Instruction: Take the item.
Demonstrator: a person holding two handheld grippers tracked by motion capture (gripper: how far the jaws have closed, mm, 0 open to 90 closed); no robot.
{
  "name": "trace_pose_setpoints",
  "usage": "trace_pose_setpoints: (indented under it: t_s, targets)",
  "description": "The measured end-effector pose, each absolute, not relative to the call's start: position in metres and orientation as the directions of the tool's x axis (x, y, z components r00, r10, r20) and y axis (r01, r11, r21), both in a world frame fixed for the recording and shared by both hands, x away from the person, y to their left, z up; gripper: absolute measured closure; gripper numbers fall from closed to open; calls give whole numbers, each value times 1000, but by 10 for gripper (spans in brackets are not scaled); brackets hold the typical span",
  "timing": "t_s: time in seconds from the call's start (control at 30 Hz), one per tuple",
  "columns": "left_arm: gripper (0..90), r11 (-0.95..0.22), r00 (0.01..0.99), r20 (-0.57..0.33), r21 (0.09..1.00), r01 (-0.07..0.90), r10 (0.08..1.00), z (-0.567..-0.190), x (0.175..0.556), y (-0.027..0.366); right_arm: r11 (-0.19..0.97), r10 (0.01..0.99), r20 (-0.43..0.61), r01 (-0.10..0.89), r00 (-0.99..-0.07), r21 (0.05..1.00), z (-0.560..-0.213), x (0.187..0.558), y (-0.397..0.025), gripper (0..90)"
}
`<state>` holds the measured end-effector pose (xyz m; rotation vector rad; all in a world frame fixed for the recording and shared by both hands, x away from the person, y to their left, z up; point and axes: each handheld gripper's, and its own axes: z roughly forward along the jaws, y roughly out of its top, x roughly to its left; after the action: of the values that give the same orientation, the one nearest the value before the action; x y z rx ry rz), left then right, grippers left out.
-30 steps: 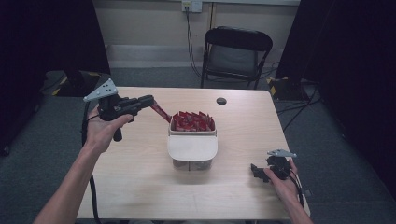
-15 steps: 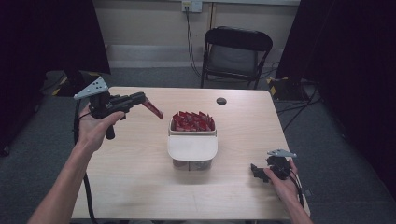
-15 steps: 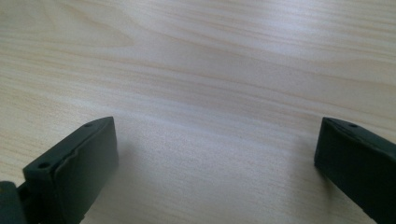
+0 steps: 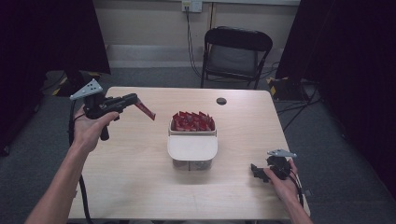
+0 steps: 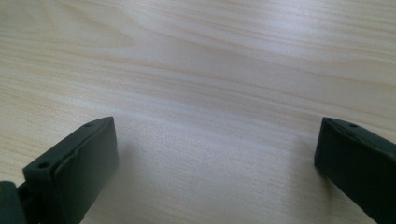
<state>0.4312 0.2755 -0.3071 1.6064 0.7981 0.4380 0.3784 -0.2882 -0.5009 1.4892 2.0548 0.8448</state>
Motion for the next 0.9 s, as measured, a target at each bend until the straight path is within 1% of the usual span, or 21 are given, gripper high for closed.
trace_pose_setpoints:
  t_s: [0.27, 0.5, 0.9]
  targets:
    - [855, -15, 665, -165, 966, 257, 728, -312, 431, 287, 226, 952, -14, 667, -307, 710, -501, 378, -288, 0]
    - [855, -21, 648, -162, 964, 266, 745, -315, 432, 292, 224, 952, -13, 667, -306, 710, -501, 378, -288, 0]
    - [857, -31, 613, -172, 952, 306, 771, -337, 442, 300, 224, 952, -13, 667, -306, 710, -501, 378, -288, 0]
